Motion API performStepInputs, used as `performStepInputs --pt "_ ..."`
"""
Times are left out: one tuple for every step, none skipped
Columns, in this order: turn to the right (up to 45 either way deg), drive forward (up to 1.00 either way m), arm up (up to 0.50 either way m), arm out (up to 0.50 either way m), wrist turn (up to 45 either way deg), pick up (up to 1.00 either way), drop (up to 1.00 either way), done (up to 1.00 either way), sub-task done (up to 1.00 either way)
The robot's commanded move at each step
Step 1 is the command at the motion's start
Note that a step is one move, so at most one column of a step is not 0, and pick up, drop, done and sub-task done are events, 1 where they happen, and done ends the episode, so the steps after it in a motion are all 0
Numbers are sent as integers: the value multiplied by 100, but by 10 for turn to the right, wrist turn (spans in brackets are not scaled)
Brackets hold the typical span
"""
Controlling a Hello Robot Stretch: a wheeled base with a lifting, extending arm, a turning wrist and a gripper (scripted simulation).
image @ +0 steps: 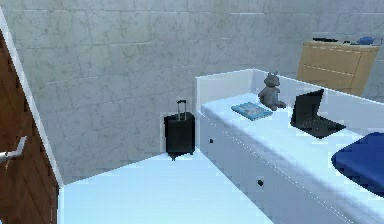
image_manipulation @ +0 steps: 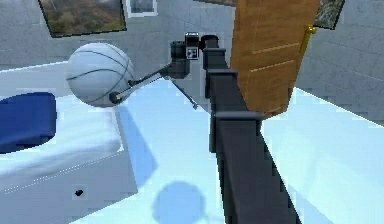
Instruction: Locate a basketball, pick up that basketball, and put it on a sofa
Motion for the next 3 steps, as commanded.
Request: performStepInputs --pt "0 0 0 0 -450 0 0 0 0" --pt "0 0 0 0 -120 0 0 0 0" --pt "0 0 0 -44 0 0 0 0 0"
